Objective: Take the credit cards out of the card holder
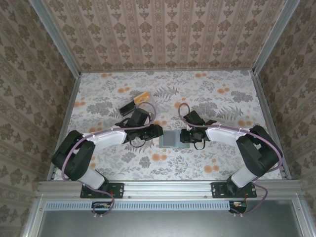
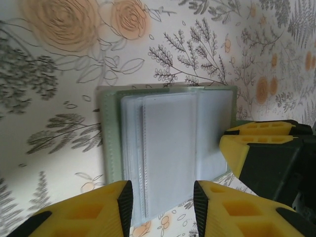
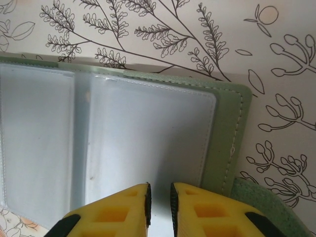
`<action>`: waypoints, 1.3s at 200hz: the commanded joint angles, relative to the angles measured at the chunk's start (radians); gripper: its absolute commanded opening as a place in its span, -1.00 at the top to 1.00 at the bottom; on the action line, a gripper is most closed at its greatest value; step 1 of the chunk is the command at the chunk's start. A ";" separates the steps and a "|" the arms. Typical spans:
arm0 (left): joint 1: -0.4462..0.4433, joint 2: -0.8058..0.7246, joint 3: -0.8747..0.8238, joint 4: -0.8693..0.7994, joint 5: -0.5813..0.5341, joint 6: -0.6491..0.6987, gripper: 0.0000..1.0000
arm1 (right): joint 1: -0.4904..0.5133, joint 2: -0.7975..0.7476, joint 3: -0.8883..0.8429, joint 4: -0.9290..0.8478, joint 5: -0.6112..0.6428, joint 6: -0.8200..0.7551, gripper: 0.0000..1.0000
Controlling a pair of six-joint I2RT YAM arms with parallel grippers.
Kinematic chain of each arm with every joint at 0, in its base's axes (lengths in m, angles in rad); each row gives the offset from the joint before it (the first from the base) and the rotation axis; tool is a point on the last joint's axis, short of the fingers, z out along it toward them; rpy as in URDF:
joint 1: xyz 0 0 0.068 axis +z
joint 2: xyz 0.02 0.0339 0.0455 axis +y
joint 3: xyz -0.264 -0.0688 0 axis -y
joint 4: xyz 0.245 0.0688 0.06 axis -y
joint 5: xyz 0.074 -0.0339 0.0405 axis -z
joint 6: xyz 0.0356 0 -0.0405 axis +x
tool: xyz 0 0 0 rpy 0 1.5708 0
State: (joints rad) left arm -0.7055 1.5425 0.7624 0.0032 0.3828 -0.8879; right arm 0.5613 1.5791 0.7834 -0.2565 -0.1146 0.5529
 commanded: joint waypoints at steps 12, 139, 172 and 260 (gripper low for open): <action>-0.018 0.067 0.058 0.047 0.060 -0.020 0.21 | 0.005 0.018 -0.016 -0.014 0.027 0.008 0.55; -0.031 0.200 0.117 -0.003 0.114 0.006 0.32 | 0.005 0.027 -0.024 -0.002 0.019 0.015 0.53; -0.035 0.214 0.131 0.004 0.135 0.013 0.21 | 0.005 0.029 -0.027 0.000 0.017 0.017 0.53; -0.047 0.192 0.150 -0.043 0.117 0.042 0.04 | 0.004 0.028 -0.033 0.007 0.015 0.021 0.52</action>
State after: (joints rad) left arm -0.7467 1.7405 0.8932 0.0006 0.5121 -0.8715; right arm 0.5613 1.5795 0.7765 -0.2382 -0.1146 0.5568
